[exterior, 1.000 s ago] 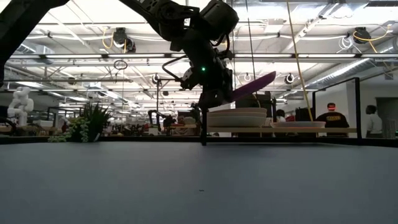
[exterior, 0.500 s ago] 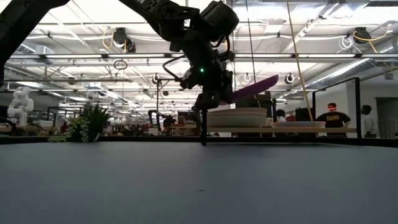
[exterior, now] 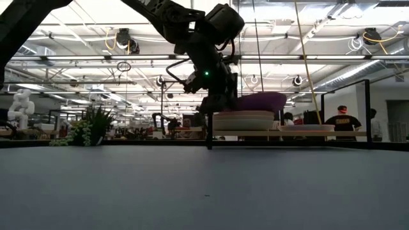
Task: Place and stack plates onto a shelf
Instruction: Stack the purple plate on top of the orange plate on the shelf, then stack the light orange plate on top of the blue plate on the shelf
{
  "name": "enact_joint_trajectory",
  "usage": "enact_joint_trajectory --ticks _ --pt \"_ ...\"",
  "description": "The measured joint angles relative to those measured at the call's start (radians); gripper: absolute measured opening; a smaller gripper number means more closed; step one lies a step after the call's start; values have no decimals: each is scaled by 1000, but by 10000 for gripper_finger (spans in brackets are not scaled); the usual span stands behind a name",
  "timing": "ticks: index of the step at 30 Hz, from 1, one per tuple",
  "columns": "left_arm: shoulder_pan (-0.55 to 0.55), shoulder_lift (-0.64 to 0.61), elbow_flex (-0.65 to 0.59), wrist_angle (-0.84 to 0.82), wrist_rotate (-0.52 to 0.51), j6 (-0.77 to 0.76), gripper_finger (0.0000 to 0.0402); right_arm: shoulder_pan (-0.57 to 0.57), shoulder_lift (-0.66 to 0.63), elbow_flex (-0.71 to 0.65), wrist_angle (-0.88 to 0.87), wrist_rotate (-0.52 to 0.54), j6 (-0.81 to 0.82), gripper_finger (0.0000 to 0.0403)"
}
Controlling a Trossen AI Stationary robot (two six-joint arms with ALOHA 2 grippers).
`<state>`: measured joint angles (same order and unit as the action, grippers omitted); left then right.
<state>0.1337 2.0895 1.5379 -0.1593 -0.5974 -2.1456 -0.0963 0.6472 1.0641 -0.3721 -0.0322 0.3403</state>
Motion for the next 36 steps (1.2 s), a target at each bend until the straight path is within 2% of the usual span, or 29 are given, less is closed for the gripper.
enact_joint_trajectory --ticks 4,13,22,26,29,32,36 --pt "-4 0 0 50 -31 -3 123 0 0 0 0 0 4 0" --pt "-11 0 0 135 -30 23 125 0 0 0 -5 0 6 0" --pt "-41 0 0 321 -10 122 125 0 0 0 -8 0 7 0" --pt "-70 -1 0 361 -57 172 125 0 0 0 -8 0 7 0" --pt "-83 -3 0 423 -62 265 125 0 0 0 -8 0 7 0" --pt "-90 -6 0 539 -42 430 125 0 0 0 -9 0 7 0" --pt "-90 -14 1 688 75 659 125 0 0 0 -33 0 7 0"
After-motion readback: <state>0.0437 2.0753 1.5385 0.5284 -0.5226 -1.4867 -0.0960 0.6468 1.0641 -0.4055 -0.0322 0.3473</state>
